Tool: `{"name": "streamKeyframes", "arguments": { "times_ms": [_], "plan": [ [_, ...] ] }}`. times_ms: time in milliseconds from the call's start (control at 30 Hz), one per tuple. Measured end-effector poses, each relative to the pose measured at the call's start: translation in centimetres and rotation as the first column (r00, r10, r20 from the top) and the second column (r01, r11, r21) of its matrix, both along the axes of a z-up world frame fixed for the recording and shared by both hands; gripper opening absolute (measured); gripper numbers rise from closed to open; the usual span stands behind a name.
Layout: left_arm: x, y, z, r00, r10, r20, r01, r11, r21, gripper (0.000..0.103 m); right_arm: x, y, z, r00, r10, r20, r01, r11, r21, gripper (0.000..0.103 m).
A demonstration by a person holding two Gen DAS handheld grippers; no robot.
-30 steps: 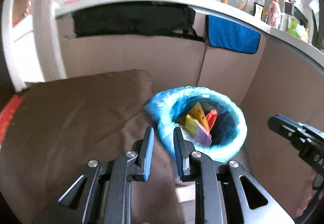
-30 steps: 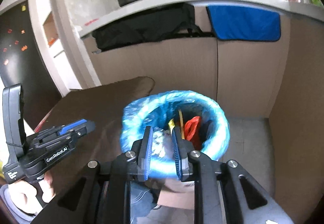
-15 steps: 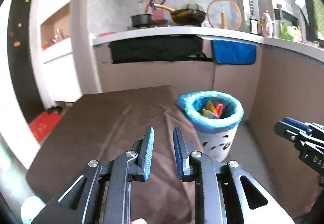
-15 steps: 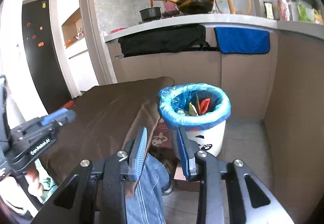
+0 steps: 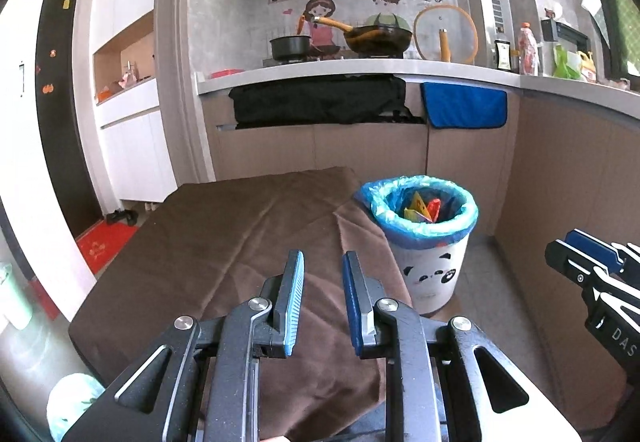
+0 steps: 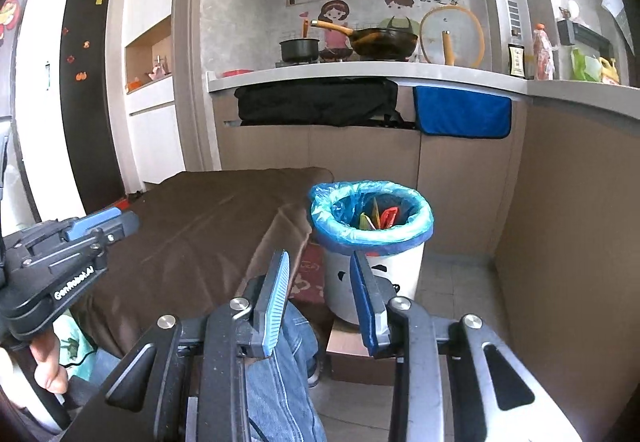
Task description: Collect trash
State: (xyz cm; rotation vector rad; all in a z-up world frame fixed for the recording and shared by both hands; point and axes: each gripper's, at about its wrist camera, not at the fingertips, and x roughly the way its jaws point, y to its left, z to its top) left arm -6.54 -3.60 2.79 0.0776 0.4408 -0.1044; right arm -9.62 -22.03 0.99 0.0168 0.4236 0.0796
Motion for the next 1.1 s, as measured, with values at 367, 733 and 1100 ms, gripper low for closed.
{"name": "streamKeyframes", "arguments": {
  "times_ms": [367, 733, 1100],
  "plan": [
    [-0.58, 0.21, 0.22, 1.0, 0.018, -0.004, -0.018, 1.0, -0.009, 0.021, -0.35, 0.08, -0.25, 1.0, 0.01, 0.005, -0.01, 1.0, 0.005, 0.03],
    [-0.56, 0.13, 0.22, 1.0, 0.008, -0.013, -0.008, 1.0, -0.007, 0.021, -0.13, 0.33, -0.3, 1.0, 0.017, -0.009, -0.017, 1.0, 0.007, 0.03],
    [-0.3, -0.08, 0.08, 1.0, 0.006, -0.021, -0.006, 1.0, -0.009, 0.021, 0.02, 0.43, -0.32, 1.0, 0.017, -0.02, -0.017, 1.0, 0.01, 0.03]
  ]
}}
